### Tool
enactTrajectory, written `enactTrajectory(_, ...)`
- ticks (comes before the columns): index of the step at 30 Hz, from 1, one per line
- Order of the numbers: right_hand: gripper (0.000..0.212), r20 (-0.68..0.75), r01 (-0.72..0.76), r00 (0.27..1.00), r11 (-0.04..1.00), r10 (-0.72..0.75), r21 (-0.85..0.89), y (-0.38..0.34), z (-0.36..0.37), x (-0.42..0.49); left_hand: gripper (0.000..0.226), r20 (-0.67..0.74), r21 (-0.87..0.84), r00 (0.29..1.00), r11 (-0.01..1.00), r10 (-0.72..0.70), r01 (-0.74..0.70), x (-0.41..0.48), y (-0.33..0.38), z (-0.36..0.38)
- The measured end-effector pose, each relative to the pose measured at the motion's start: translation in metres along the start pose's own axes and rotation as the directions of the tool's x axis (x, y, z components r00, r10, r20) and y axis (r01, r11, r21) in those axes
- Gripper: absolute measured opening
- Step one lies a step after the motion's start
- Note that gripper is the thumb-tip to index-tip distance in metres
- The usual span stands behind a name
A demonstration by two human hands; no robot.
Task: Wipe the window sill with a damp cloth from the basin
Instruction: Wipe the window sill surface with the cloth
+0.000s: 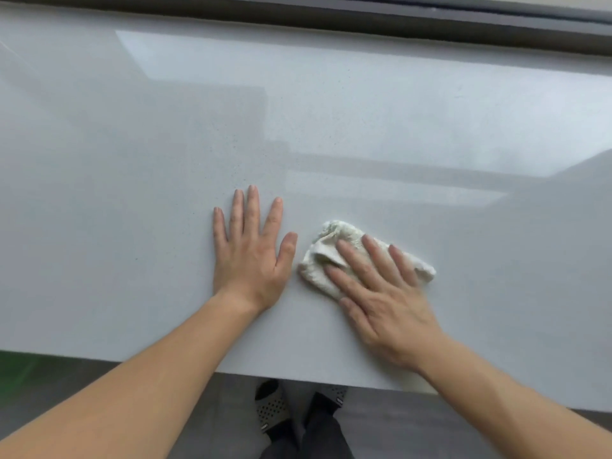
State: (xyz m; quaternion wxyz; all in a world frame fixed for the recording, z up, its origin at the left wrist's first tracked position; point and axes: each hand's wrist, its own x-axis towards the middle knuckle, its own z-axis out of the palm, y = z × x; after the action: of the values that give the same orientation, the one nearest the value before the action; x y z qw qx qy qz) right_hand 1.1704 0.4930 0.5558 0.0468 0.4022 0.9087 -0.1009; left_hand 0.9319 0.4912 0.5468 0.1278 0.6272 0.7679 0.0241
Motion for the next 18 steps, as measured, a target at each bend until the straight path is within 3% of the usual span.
enactTrajectory(2,0.055,0.008,-0.143,0.990,0.990,0.143,-0.009,0.026,-0.002,0.009,0.071,0.012,-0.013,1.000,1.000,0.005,-0.005,-0.001,-0.001,-0.001)
enactTrajectory(4,0.056,-0.017,-0.394,0.918,0.917,0.396,0.064,0.037,-0.007,0.025,0.070,0.009,-0.056,1.000,0.998,0.021,-0.020,-0.002,-0.003,-0.002)
enactTrajectory(6,0.057,-0.036,-0.528,0.844,0.842,0.535,0.109,0.018,-0.005,0.031,0.068,0.013,-0.114,0.998,0.992,0.055,-0.053,-0.004,-0.006,-0.003)
enactTrajectory(8,0.058,-0.051,-0.514,0.852,0.852,0.520,0.098,-0.021,0.001,0.019,0.069,0.043,-0.128,0.994,0.987,0.102,-0.096,-0.005,-0.011,-0.004)
enactTrajectory(11,0.057,-0.033,-0.258,0.965,0.966,0.258,0.013,-0.076,0.014,-0.030,0.070,0.077,-0.037,0.982,0.985,0.172,-0.169,-0.009,-0.021,-0.005)
enactTrajectory(14,0.055,0.020,-0.068,0.997,0.997,0.069,-0.036,-0.061,0.017,-0.053,0.070,0.061,0.061,0.976,0.975,0.209,-0.213,-0.017,-0.028,-0.002)
enactTrajectory(16,0.055,-0.005,-0.175,0.985,0.984,0.175,-0.021,-0.039,0.014,-0.043,0.068,0.052,0.071,0.978,0.976,0.204,-0.207,-0.018,-0.028,-0.001)
enactTrajectory(18,0.057,-0.026,-0.431,0.900,0.899,0.434,0.082,-0.037,0.011,-0.027,0.065,0.042,0.062,0.979,0.978,0.198,-0.200,-0.018,-0.029,-0.001)
